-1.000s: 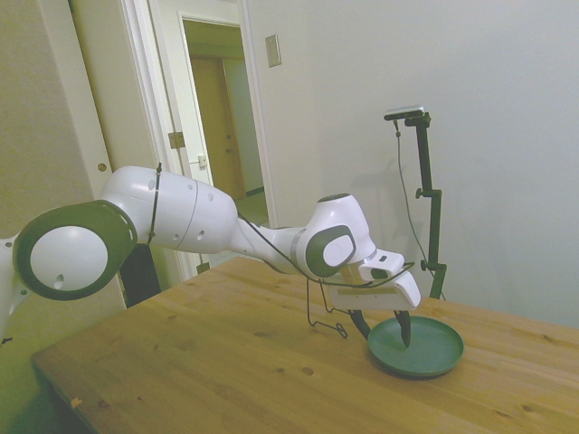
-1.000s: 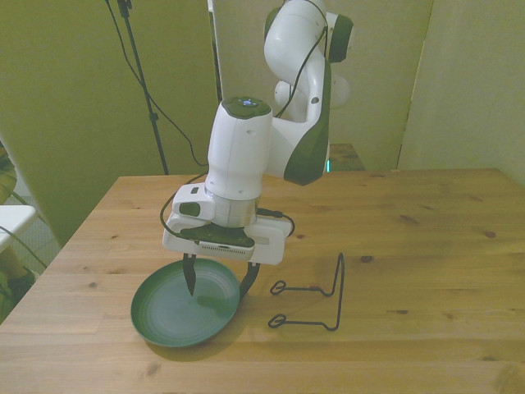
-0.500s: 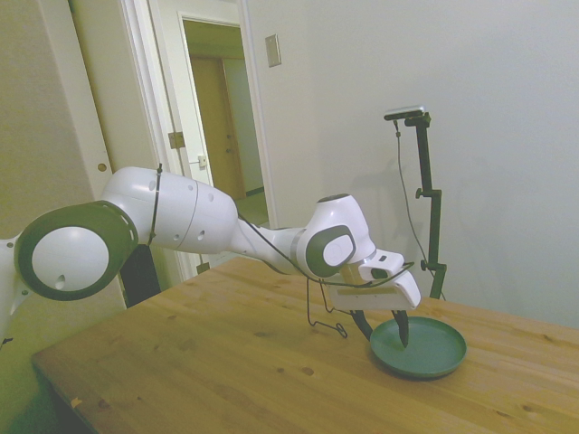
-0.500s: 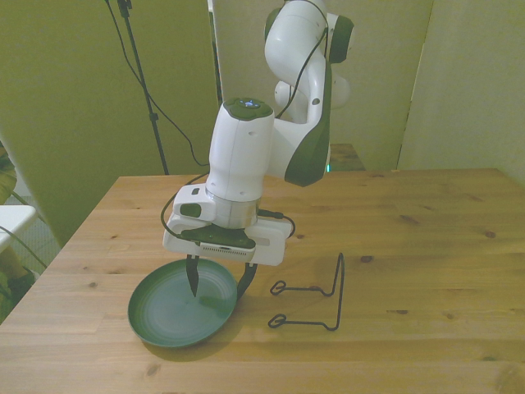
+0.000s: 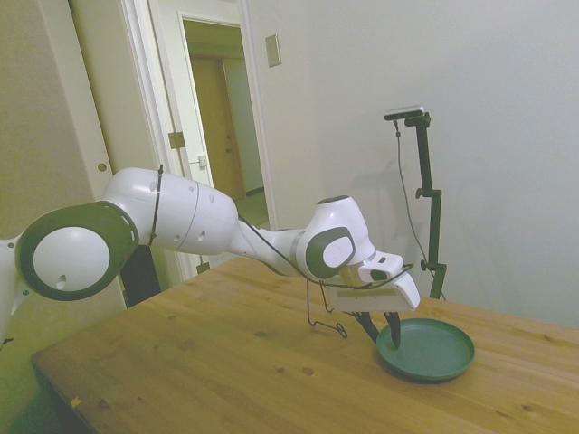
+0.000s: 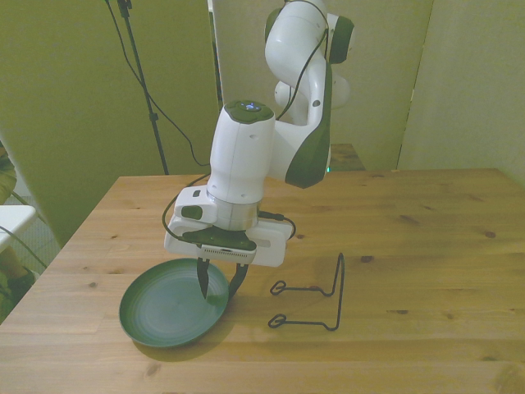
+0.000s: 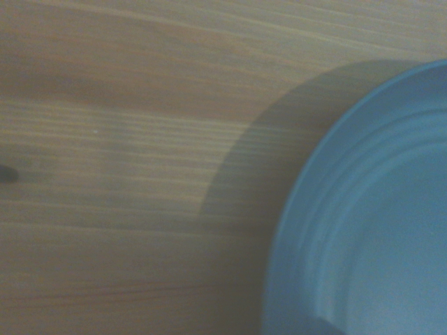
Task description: Load the plate
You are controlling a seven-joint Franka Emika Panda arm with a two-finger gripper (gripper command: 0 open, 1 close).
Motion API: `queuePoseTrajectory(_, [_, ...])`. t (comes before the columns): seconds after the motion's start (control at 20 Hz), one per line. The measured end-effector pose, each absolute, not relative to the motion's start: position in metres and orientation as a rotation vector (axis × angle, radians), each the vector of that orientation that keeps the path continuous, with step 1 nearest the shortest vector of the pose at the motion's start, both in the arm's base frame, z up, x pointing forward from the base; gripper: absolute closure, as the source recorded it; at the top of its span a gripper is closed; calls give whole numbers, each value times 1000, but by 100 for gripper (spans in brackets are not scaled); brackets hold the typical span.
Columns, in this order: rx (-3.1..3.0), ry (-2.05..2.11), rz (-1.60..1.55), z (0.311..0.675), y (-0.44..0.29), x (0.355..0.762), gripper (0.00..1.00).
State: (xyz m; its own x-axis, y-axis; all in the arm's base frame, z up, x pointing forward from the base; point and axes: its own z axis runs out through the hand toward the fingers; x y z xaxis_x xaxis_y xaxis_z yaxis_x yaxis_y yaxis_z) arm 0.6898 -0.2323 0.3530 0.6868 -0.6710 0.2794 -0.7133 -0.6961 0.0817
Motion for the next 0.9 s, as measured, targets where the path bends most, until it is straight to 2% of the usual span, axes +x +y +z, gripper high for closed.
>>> queuePoseTrajectory(0.9, [2695, -1108, 357, 359, -237, 690, 100])
